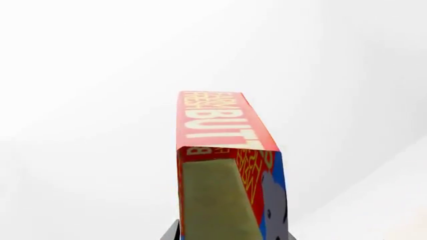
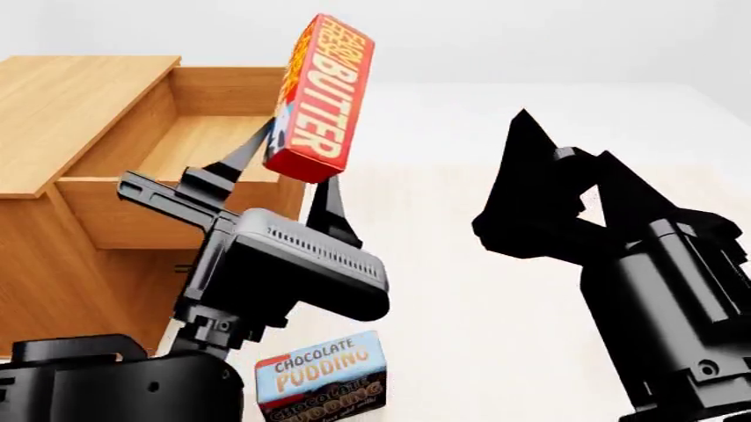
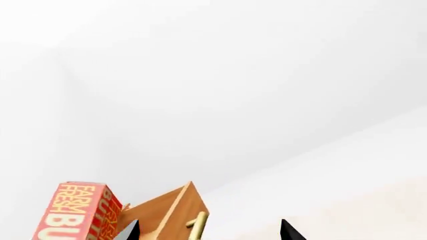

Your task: Put the butter at the back in the top drawer of the cabinet and close it.

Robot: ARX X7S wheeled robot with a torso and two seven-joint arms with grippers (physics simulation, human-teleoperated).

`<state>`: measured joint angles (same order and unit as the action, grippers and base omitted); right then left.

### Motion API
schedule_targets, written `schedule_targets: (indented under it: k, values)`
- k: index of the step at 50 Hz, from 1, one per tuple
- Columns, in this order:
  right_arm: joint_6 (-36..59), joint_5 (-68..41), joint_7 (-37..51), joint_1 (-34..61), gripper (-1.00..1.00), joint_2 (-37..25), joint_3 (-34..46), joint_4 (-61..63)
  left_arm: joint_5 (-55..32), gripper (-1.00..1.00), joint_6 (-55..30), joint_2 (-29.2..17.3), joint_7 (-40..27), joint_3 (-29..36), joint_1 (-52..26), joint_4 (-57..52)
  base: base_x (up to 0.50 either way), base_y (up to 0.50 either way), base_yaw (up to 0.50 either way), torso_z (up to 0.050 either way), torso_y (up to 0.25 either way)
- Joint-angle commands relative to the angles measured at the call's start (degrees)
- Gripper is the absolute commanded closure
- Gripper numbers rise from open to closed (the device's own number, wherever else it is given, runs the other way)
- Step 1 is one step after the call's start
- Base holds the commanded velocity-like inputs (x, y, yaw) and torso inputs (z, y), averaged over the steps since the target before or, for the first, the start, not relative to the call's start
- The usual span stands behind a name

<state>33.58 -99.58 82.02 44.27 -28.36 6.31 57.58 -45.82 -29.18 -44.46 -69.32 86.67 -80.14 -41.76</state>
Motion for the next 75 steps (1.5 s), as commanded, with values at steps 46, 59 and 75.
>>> schedule_targets:
  k: [46,59,75]
  values:
    - [6.8,31.3,-6.2,-2.7,-1.00,-10.0,16.5,1.3,-17.6,1.00,13.3,-4.1,20.4,-12.1,-3.7,25.9,0.00,0.00,0.00,0.000,0.001]
    - [5.4,30.3,-5.3,-2.1,-1.00,-11.2,17.7,1.8,-16.1,1.00,8.3,0.4,22.0,-10.6,-6.7,35.4,0.00,0.00,0.00,0.000,0.001]
    - [3.6,30.5,-5.5,-2.3,-1.00,-12.5,19.0,1.6,-20.5,1.00,8.6,1.5,22.8,-13.1,-6.0,40.7,0.00,0.00,0.00,0.001,0.002]
